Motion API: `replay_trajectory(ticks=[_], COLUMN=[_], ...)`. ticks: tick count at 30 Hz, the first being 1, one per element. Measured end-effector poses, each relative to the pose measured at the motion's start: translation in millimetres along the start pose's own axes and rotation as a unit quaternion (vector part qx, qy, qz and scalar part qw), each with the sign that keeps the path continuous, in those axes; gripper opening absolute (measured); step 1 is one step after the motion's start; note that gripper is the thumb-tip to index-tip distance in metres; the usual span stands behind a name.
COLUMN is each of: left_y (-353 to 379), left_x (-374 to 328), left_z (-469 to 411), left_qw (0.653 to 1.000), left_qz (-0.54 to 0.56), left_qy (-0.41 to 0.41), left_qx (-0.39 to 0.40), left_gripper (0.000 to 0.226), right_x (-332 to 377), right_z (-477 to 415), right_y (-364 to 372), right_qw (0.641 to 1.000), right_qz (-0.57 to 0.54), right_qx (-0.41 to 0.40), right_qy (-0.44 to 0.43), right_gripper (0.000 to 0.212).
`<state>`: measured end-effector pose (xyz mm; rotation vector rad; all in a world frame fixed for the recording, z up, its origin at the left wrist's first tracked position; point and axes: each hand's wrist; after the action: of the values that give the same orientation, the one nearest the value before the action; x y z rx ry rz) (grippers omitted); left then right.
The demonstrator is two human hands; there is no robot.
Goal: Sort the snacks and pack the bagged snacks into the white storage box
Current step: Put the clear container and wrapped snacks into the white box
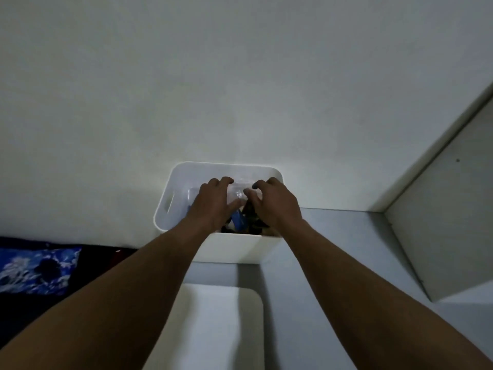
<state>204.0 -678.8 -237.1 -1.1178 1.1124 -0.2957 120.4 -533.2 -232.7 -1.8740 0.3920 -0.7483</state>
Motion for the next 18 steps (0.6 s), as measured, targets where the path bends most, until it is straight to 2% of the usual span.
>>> replay_trajectory(ticks=[4,9,13,18], left_y=[-12,-22,-18,5], left_x=[32,85,126,192], left_z=[23,73,121,178], left_qw=[0.997,0.980,0.984,0.993], left_qz=[-0.014,-0.050,-0.061,-0.082], left_qy=[0.054,0.120,0.059,-0.021], left_qx=[-0.061,-0.153,-0.155,-0.086], left_gripper=[0.044,0.042,0.057,0.068], right_x=[15,42,62,79], right_z=[13,52,94,162], right_y=[4,8,24,67], right_qw=[1.000,0.999,0.998,0.996], right_qz=[0.003,0.002,-0.002,-0.041], right_qx=[-0.016,-0.042,-0.065,-0.042], right_qy=[0.014,0.011,0.024,0.071], right_gripper=[0.046,0.048,0.059,0.069])
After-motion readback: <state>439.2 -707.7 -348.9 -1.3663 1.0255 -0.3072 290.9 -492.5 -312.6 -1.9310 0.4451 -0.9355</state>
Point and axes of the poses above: each hand's wrist, its own z-axis away from the middle knuckle, its own y-axis out of the palm, x = y × z, and after that the axes turned 13 degrees about -y, right-handed
